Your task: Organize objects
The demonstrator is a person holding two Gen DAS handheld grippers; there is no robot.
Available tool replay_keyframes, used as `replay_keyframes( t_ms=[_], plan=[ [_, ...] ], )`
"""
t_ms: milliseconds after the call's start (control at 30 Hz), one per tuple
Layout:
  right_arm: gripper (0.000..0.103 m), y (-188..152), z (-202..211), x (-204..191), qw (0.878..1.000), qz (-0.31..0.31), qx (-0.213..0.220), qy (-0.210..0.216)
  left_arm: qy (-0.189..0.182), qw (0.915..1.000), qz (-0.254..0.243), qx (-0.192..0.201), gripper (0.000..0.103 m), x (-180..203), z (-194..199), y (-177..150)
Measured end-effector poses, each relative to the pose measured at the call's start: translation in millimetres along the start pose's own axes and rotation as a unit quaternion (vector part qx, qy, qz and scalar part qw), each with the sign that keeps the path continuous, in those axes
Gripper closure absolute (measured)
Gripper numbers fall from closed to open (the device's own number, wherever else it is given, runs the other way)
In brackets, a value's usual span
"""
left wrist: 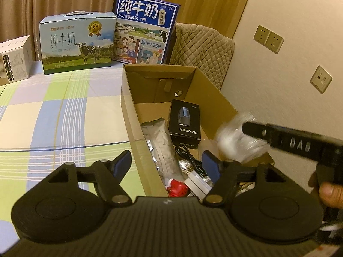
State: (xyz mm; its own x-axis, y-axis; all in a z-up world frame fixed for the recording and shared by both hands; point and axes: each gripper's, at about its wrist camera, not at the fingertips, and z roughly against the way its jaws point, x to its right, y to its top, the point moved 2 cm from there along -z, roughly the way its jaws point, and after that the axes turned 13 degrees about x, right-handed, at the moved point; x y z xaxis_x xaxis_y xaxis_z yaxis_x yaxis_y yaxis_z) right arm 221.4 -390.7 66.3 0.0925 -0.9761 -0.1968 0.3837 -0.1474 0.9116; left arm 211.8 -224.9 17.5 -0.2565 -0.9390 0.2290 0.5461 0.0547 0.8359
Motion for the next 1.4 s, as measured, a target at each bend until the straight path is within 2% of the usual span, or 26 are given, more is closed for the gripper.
replay_keyframes(
  t_ms=[167, 367, 600, 833, 1133, 1400],
  plan=[
    [0.023, -1.6, 7.9, 2.5, 1.0, -0.005, -0.002, -0.001, 0.004, 1.0, -0.001, -0.004, 0.026, -4.2, 4.0, -3.3],
    [0.023, -5.0, 31.2, 13.8, 0.999, -0.026, -0.004, -0.021, 0.006, 1.0, 0.002, -0.004, 0.017, -5.8, 15.6, -7.7],
    [0.023, -13.7, 67.2, 13.3, 0.999, -0.028, -0.027, -0.028, 0.013, 0.9999, 0.005, 0.007, 0.001, -7.5, 44.7, -15.6],
    [0.023, -31.6, 99.2, -11.9, 0.998, 0.012, -0.057, -0.016, 0.027, 0.9994, 0.001, 0.02, 0.001, -8.1, 80.1, -24.6],
    [0.023, -52.3, 125.1, -50.6, 0.996, 0.049, -0.077, 0.0, 0.051, 0.9985, 0.014, 0.016, 0.001, -13.8, 120.2, -36.0],
    [0.023, -62.8, 140.5, -62.2, 0.995, 0.052, -0.087, -0.003, 0.063, 0.9977, 0.024, 0.008, 0.001, -19.2, 146.8, -49.0]
  ],
)
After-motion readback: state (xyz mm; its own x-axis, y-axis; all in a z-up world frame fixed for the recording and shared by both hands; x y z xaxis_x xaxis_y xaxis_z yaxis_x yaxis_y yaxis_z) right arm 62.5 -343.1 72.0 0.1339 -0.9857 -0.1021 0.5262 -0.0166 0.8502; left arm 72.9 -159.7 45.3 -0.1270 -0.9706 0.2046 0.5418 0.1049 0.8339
